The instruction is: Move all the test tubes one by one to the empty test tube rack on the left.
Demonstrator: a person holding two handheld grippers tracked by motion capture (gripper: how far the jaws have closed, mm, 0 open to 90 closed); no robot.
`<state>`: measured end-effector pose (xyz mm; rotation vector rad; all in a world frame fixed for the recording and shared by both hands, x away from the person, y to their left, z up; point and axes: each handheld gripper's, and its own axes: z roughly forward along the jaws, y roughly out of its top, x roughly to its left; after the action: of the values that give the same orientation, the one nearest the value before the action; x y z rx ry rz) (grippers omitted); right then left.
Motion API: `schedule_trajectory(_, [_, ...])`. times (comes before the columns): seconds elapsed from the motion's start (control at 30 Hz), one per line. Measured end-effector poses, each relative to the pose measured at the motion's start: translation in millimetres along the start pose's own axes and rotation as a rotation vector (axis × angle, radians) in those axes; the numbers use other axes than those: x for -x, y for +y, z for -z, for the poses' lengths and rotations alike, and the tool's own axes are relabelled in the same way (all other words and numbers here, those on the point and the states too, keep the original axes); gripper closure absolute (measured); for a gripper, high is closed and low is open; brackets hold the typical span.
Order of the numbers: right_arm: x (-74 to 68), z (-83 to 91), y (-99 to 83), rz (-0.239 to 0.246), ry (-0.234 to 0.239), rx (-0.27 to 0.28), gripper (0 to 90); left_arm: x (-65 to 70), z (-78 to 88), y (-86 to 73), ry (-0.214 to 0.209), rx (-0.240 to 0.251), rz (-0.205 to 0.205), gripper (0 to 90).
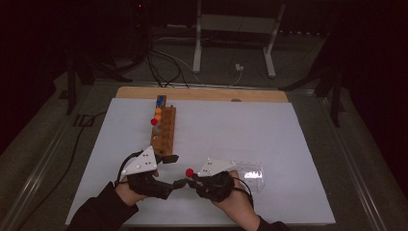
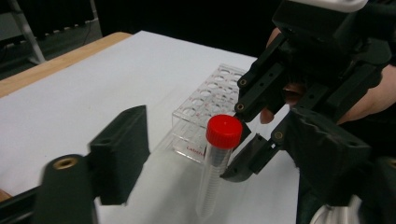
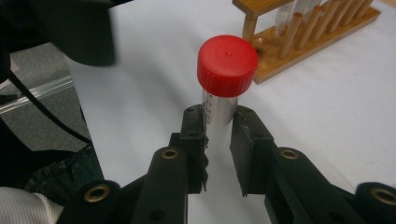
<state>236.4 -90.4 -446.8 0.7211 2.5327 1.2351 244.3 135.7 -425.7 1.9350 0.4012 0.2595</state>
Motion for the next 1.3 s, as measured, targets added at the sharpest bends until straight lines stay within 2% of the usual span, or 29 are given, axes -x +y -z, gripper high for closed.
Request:
schedule_trajectory(0.2, [-1.7, -1.9, -0.4, 0.003, 0.007, -0.006, 75.4, 1.7, -11.1, -3.6, 0.016, -0.028, -0.023, 43.3])
schedule_trajectory(0.4, [-2.1, -2.0, -0.4, 0.006, 0.008, -0.011, 75.4, 3.2, -16.1, -5.1, -0.005, -0.041, -0.042, 56.7])
schedule_trajectory(0.6, [-1.7, -1.6, -0.4, 0.006, 0.003, -0.007, 75.3, 2.1, -16.7, -6.0, -0.024, -0.039, -0.043, 70.0])
schedule_trajectory(0.73, [-1.9, -1.8, -0.6, 0.004, 0.005, -0.005, 75.4, 2.5, -16.9, -5.9, -0.023, -0.043, -0.055, 71.2])
schedule_trajectory(0.9, [-1.1, 0.4, -0.6, 0.009, 0.004, 0.012, 74.2, 0.2, -14.5, -3.5, -0.017, -0.03, -0.05, 71.8])
schedule_trajectory(1.07, [5.3, 12.7, -0.8, -0.012, -0.022, 0.082, 59.0, -6.9, -8.1, 0.3, 0.019, -0.018, -0.046, 72.0])
schedule_trajectory(1.3, [16.4, 38.2, 0.4, -0.048, -0.078, 0.205, 26.0, -22.1, 4.3, 6.9, 0.083, 0.021, -0.028, 72.0])
